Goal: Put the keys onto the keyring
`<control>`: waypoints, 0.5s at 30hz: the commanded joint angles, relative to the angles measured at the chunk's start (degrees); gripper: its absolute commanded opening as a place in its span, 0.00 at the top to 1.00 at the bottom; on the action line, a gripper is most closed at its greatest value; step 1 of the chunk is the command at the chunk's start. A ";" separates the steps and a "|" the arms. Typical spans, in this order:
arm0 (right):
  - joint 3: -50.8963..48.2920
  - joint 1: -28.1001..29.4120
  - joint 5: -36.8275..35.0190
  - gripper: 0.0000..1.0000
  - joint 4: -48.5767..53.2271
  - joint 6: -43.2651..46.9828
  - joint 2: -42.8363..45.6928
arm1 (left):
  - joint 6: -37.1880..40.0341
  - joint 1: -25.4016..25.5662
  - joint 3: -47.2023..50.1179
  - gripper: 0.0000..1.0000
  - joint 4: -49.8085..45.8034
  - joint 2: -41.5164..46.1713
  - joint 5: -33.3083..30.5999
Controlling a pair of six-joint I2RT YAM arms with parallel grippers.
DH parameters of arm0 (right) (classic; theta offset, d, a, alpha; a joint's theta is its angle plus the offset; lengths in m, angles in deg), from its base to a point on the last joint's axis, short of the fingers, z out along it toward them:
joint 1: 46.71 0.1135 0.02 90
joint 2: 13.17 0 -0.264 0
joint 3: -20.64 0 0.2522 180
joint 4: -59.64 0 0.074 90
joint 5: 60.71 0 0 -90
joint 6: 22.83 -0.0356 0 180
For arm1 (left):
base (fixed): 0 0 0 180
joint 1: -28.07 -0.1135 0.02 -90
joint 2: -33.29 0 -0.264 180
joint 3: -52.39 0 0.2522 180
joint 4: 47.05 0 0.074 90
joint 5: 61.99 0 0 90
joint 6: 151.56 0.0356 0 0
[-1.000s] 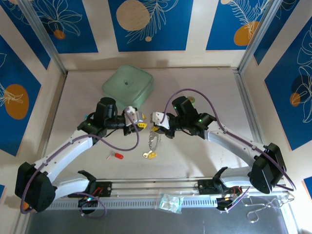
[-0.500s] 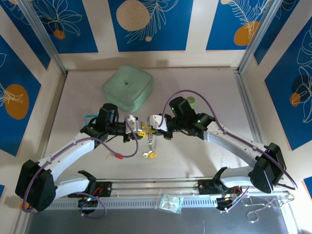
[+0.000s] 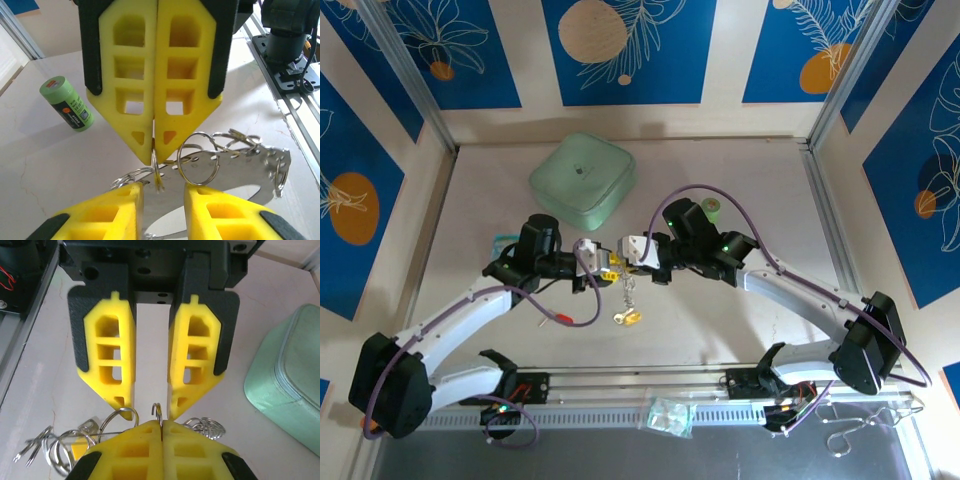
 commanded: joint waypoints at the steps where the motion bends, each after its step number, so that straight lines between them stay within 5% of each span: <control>1: 0.76 -0.16 -1.26 1.00 -0.39 0.11 1.83 | 1.99 0.27 0.66 0.74 0.67 1.92 -0.40; 15: 1.27 2.00 -2.63 1.00 0.80 1.16 0.46 | 1.93 0.46 2.61 0.79 4.24 3.55 -3.89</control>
